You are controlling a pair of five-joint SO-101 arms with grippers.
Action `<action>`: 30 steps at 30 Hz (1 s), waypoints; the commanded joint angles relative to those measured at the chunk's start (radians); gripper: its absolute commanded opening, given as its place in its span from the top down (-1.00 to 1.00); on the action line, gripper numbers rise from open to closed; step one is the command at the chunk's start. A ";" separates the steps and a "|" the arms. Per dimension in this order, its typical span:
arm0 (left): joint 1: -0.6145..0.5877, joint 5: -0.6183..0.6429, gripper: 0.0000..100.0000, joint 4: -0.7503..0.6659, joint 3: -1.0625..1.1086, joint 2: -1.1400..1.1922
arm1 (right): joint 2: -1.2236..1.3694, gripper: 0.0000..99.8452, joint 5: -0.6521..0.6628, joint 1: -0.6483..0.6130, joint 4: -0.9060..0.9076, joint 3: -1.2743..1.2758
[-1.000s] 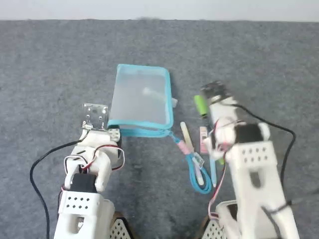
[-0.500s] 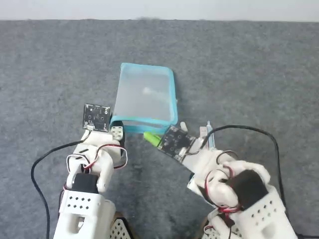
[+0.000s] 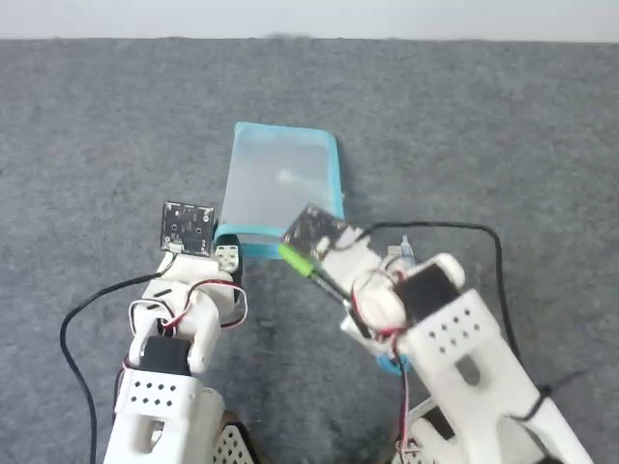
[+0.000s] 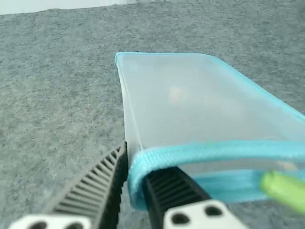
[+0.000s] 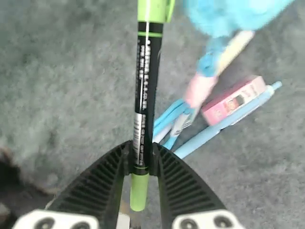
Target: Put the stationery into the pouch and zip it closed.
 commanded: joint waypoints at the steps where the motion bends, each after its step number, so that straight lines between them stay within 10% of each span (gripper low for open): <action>1: 0.008 0.005 0.97 -0.032 -0.013 -0.011 | 0.076 0.99 -0.051 0.044 -0.045 -0.121; 30: 0.000 -0.097 0.97 -0.110 0.044 -0.011 | 1.049 0.98 -0.330 0.088 0.148 -1.206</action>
